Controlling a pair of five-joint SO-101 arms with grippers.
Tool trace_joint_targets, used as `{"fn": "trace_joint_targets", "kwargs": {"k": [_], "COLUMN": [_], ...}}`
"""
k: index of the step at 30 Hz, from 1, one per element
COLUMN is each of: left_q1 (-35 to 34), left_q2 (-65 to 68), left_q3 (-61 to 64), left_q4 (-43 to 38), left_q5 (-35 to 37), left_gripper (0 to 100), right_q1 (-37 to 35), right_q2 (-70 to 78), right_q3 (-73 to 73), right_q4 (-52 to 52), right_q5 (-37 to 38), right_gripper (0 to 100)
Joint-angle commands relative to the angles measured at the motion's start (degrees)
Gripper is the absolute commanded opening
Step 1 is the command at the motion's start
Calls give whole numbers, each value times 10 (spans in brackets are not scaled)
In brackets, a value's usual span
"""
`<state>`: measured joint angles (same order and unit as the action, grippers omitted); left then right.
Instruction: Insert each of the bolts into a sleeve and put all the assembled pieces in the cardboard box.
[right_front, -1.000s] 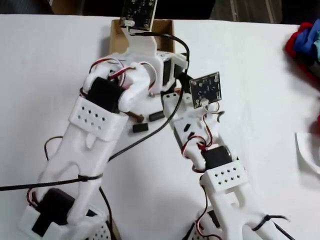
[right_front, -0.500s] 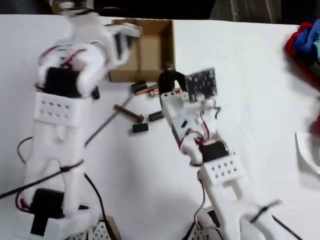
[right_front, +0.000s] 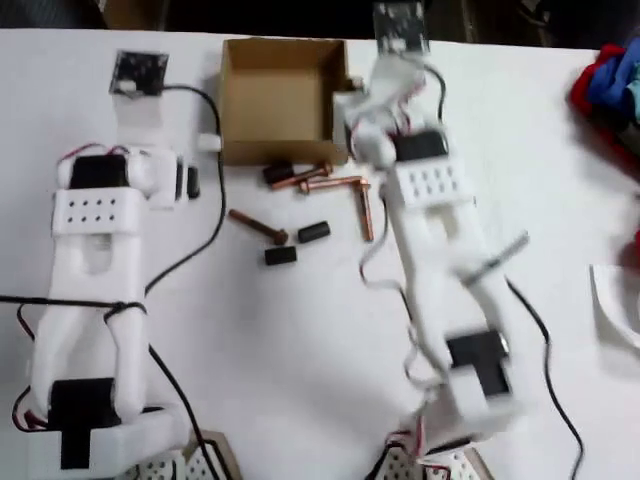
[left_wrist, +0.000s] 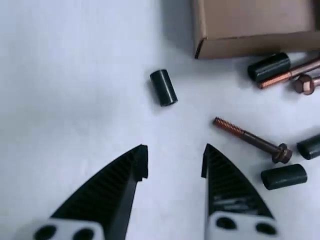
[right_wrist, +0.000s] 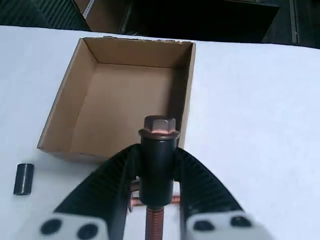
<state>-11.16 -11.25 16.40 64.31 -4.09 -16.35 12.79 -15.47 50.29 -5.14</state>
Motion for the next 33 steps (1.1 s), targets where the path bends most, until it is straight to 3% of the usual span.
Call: {"fn": "trace_joint_targets", "kwargs": {"k": [1, 6, 9, 14, 33], "left_q1": [-7, -25, -35, -36, -34], "left_q2": [-4, -2, -2, -2, -1], "left_q3": [37, 95, 138, 202, 300], "left_q4": [-32, -79, -132, -201, -337], "left_q5": [-4, -2, -2, -2, 0], "left_gripper": [192, 192, 192, 192, 192], "right_q1": [-3, 0, -19, -34, -20], "right_q2": [189, 419, 488, 505, 511], "right_q3": [-336, -678, -780, -745, -557], "right_q4": [73, 137, 141, 93, -54], "right_q5": [7, 32, 47, 44, 5], "right_gripper": [19, 19, 19, 19, 19]}}
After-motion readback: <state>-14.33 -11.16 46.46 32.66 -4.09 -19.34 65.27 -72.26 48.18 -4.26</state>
